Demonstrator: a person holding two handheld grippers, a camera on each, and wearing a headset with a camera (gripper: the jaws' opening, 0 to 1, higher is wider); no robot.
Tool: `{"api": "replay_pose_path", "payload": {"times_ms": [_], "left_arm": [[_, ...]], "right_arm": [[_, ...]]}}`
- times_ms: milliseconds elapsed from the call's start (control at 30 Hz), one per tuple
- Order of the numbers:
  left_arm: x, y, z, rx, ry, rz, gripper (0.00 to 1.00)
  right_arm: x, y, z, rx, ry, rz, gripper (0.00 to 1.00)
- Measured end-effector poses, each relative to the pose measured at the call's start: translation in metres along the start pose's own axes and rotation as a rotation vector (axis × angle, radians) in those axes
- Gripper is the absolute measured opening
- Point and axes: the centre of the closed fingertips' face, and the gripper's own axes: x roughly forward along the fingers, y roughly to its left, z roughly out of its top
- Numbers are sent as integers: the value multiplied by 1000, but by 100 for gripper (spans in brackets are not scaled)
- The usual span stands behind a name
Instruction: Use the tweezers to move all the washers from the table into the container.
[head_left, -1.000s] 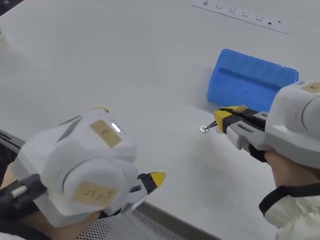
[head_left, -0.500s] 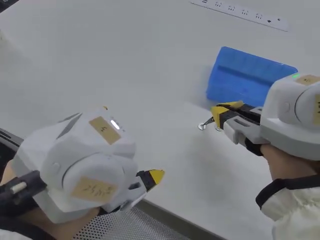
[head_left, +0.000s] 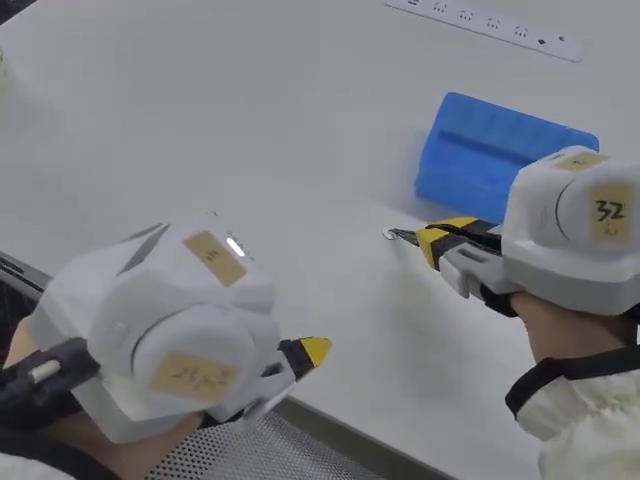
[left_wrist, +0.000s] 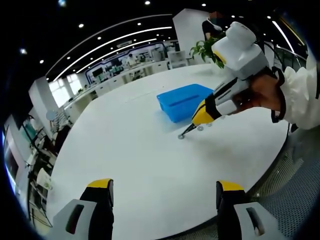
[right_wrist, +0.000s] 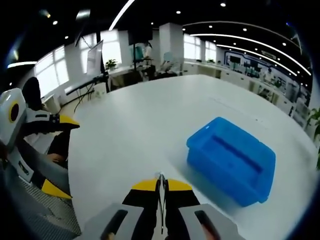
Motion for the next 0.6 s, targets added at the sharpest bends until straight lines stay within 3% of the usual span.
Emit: {"api": "replay_pose_path", "payload": {"times_ms": [167, 267, 600], "left_arm": [[0, 0, 0, -1, 0, -1, 86], [0, 0, 0, 0, 1, -1, 86], [-1, 1, 0, 0, -1, 0, 86]], "right_arm": [[-14, 5, -1, 15, 23, 22, 0], [-26, 13, -10, 8, 82, 57, 0], [-49, 19, -41, -25, 235, 91, 0]]}}
